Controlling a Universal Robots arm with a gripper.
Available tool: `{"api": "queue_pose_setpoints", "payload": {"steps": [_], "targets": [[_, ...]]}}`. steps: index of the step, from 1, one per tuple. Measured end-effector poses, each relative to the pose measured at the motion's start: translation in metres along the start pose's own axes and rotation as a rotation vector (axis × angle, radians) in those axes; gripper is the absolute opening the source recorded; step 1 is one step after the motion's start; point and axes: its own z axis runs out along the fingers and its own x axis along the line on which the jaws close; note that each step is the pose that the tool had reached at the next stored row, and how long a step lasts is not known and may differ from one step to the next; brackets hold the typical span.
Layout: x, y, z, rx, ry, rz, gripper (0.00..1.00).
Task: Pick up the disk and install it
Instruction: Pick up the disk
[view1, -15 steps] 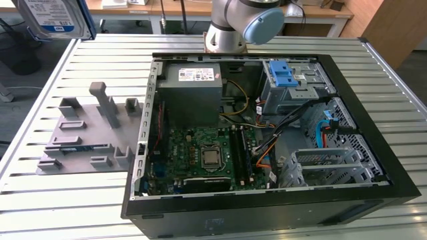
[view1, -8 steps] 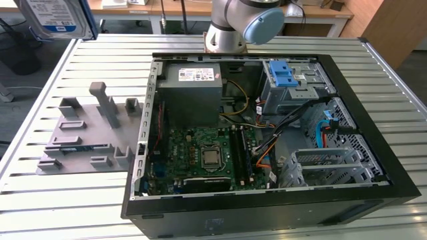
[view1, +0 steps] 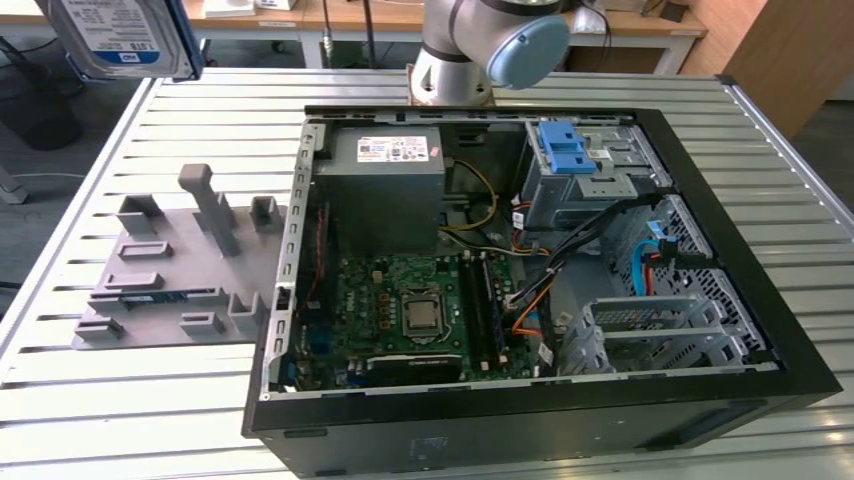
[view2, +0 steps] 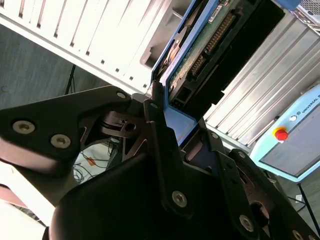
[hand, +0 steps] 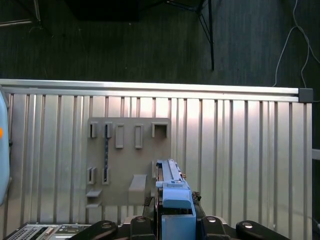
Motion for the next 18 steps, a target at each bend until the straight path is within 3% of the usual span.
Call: {"api": "queue_pose_setpoints", "payload": {"steps": [18], "targets": [[0.0002,-0.0161,-0.0004,0.0000,0.0000,0.000,0.36]]}}
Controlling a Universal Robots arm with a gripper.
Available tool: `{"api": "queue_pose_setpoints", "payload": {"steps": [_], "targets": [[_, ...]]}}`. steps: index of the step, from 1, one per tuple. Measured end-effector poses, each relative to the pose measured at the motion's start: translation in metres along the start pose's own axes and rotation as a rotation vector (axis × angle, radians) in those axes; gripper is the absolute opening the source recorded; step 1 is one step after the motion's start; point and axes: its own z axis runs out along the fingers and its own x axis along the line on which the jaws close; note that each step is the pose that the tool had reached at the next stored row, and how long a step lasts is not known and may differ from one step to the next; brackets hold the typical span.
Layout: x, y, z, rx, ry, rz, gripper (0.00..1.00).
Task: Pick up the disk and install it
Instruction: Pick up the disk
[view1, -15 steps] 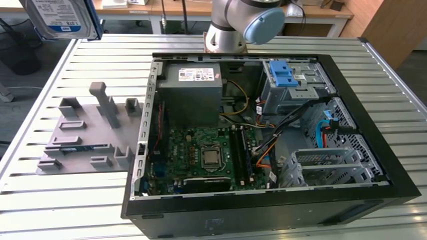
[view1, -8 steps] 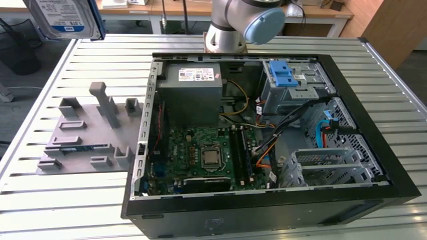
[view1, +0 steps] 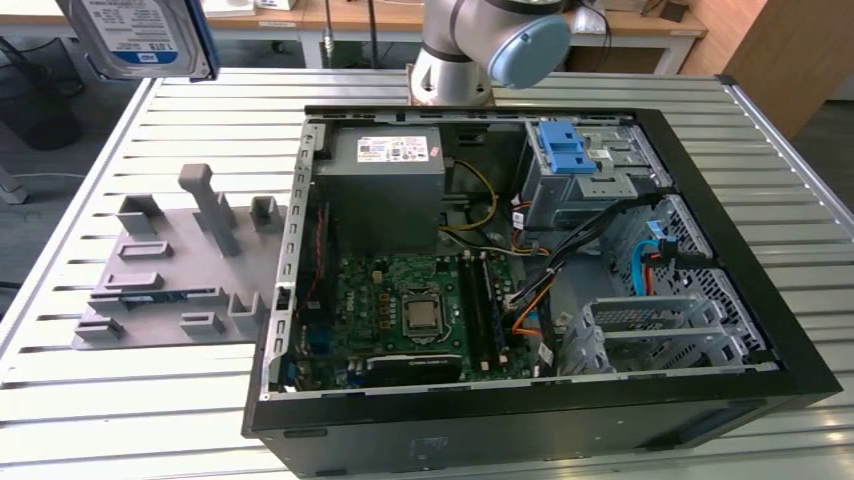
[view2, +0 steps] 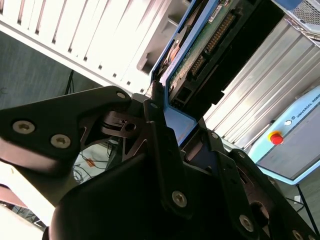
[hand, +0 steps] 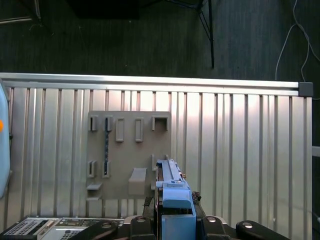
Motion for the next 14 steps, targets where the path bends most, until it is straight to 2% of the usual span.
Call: {"api": "queue_pose_setpoints", "payload": {"steps": [14], "targets": [[0.0002,-0.0163,-0.0005,0.0000,0.0000,0.000,0.36]]}}
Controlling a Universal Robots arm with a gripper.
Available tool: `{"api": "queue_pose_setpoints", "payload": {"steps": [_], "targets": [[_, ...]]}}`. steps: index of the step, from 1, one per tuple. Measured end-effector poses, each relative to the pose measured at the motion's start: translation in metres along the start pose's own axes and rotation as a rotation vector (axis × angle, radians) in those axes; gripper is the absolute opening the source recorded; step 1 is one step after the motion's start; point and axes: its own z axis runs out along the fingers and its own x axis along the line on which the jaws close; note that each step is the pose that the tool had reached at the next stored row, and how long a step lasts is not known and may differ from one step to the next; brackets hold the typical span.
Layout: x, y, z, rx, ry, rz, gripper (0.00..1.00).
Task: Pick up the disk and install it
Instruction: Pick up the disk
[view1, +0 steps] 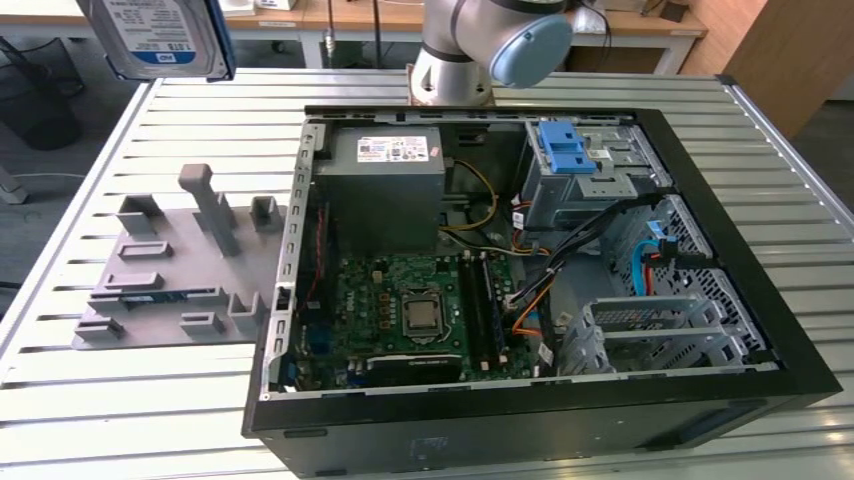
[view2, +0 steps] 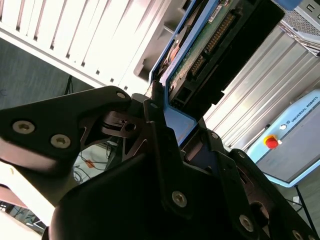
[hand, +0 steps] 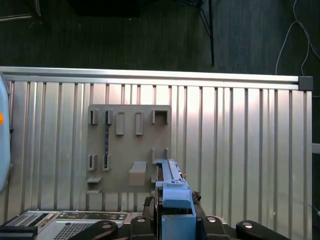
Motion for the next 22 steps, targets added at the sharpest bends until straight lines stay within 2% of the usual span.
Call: {"api": "queue_pose_setpoints", "payload": {"steps": [22], "targets": [[0.0003,-0.0288,-0.0008,0.0000,0.0000,0.000,0.36]]}}
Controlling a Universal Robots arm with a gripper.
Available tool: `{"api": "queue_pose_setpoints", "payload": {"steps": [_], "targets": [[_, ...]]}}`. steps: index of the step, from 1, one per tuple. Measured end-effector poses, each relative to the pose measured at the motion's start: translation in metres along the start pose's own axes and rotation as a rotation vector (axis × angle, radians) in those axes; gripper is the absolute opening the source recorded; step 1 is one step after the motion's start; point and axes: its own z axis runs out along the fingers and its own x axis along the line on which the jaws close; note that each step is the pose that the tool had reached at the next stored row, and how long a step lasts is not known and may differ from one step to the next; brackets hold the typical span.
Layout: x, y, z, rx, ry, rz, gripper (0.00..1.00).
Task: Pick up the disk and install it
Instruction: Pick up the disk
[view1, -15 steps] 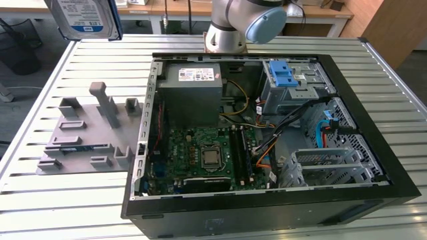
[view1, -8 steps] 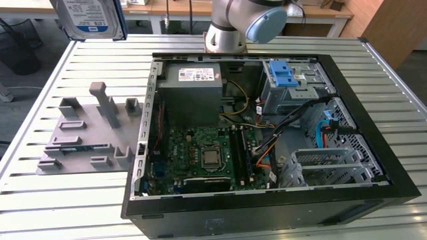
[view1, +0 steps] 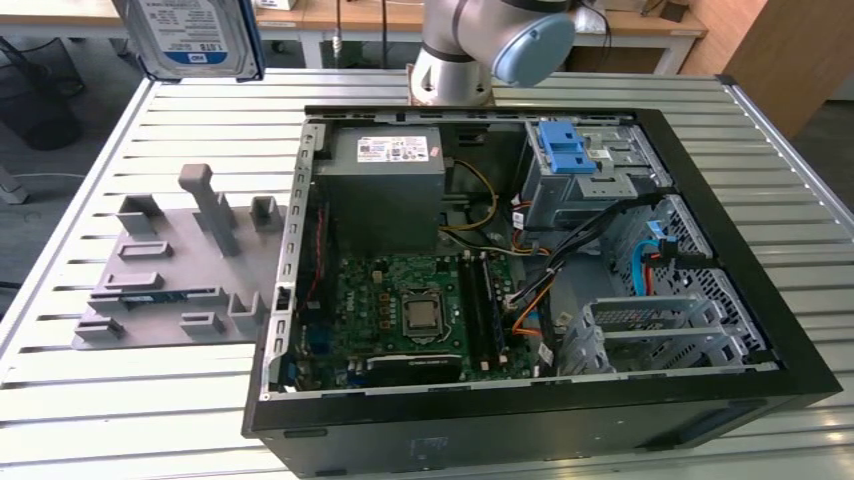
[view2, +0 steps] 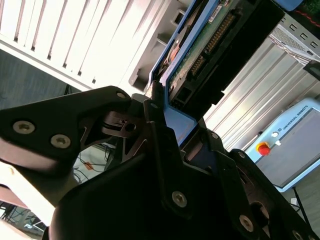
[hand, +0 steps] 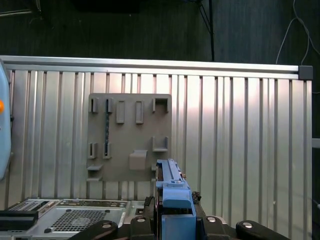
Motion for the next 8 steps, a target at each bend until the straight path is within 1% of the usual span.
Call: {"api": "queue_pose_setpoints", "payload": {"steps": [8], "targets": [[0.0002,-0.0161,-0.0004,0.0001,0.0000,0.000,0.36]]}}
